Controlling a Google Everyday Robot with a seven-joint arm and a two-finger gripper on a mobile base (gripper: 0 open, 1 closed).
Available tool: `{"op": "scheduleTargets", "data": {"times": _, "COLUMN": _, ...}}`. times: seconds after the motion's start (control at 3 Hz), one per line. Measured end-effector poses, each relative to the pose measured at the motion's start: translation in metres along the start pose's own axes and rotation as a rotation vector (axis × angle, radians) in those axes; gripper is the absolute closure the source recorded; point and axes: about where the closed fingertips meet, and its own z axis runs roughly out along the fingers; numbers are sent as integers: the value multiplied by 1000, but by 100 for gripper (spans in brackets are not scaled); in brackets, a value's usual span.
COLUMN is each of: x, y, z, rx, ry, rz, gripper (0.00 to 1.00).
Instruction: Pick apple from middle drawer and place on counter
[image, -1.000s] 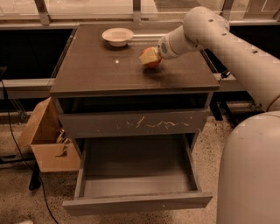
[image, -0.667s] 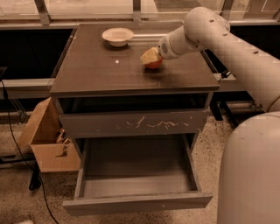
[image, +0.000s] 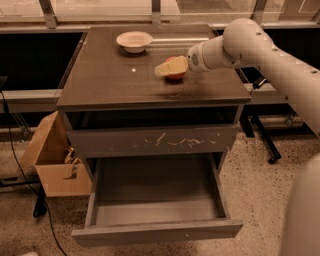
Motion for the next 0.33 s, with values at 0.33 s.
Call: {"op": "scheduleTargets", "data": {"times": 0.33, "x": -6, "y": 9, "z": -59, "rx": 29, "ry": -124, "rz": -7, "gripper": 0}}
